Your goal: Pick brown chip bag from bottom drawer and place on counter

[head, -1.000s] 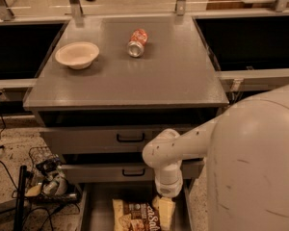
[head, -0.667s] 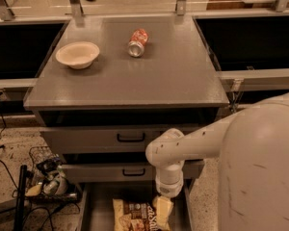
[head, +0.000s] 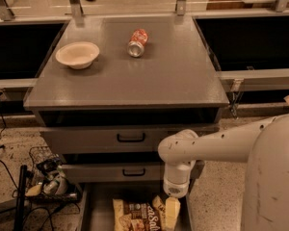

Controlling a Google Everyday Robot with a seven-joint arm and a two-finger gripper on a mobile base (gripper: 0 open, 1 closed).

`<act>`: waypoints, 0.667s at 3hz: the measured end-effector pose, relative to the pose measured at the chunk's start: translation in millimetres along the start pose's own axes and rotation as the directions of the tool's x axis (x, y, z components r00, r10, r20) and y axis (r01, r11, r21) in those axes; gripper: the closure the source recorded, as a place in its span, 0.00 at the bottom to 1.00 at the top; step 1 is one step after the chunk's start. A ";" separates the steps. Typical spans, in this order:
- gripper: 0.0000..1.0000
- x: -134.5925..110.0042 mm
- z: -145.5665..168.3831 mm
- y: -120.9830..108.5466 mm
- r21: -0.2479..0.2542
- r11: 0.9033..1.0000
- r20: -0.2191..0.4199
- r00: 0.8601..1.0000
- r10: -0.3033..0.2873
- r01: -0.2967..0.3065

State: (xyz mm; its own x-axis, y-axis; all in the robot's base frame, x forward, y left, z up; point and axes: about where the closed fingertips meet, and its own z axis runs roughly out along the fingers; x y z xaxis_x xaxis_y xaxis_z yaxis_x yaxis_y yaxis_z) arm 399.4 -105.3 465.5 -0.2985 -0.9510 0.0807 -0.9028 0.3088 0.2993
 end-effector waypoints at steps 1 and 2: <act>0.00 1.7 1.9 2.3 -0.038 0.993 0.034 0.994 -0.108 0.109; 0.00 3.9 3.5 3.2 -0.089 0.967 0.131 0.965 -0.225 0.238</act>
Offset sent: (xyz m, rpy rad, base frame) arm -0.0080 -0.0040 0.0017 0.3934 0.0919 0.3239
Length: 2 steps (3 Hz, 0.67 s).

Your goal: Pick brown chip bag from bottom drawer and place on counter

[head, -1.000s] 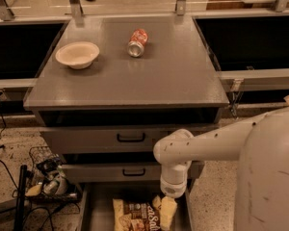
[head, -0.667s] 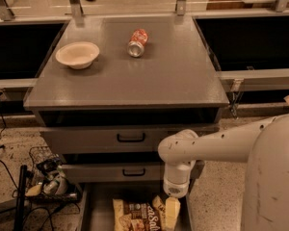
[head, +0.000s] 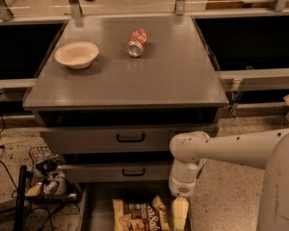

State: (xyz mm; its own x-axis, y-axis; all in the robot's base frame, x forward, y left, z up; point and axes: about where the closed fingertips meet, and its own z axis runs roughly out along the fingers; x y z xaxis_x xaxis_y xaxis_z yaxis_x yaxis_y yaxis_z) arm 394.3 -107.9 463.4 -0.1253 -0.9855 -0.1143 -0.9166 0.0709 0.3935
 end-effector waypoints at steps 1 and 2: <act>0.00 -0.5 1.8 1.0 0.000 0.999 -0.009 0.999 -0.033 0.033; 0.00 -3.8 4.5 4.0 -0.044 0.999 0.066 0.998 -0.018 0.021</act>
Offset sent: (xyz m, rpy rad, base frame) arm -0.0062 0.0018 0.0032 0.3028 0.0303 0.1955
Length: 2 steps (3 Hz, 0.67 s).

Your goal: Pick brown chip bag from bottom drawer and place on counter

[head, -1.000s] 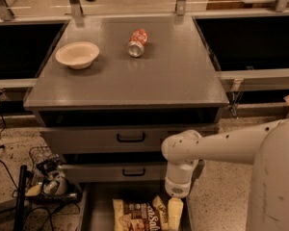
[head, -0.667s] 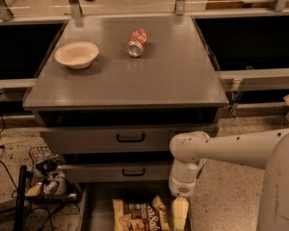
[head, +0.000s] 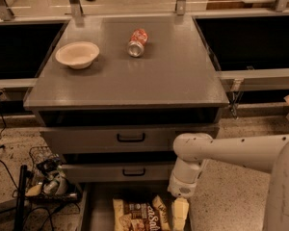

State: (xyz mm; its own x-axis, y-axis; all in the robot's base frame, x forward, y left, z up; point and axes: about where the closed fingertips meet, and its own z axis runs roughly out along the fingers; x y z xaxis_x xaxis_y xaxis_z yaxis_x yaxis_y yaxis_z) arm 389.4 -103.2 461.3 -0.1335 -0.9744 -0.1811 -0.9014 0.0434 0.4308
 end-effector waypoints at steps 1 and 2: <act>0.00 -4.5 0.2 6.7 -0.041 0.990 0.108 0.986 -0.128 0.133; 0.00 -4.0 0.7 9.3 -0.037 0.968 0.132 0.962 -0.241 0.247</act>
Offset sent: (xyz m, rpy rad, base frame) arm -0.0058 0.0049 0.0038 0.1652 0.0127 0.0862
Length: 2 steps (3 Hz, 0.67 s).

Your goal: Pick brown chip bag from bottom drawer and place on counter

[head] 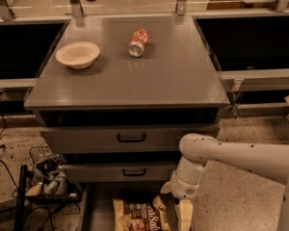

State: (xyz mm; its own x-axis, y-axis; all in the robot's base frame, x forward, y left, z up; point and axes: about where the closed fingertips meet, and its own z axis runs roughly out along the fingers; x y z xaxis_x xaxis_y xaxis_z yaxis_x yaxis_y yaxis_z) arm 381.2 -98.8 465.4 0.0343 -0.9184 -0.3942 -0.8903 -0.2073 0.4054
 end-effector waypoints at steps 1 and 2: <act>0.00 0.0 0.0 0.0 0.000 1.000 0.000 1.000 0.000 0.000; 0.00 6.2 -0.6 0.3 0.031 0.999 0.008 0.999 0.037 -0.037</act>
Offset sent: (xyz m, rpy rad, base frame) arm 0.0040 -0.0171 -0.0024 -0.0264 -0.0478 -0.1266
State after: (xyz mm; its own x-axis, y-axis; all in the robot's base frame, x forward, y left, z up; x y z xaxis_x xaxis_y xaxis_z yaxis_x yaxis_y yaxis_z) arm 381.4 -104.7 463.6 -0.0020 -0.9228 -0.3852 -0.9047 -0.1624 0.3938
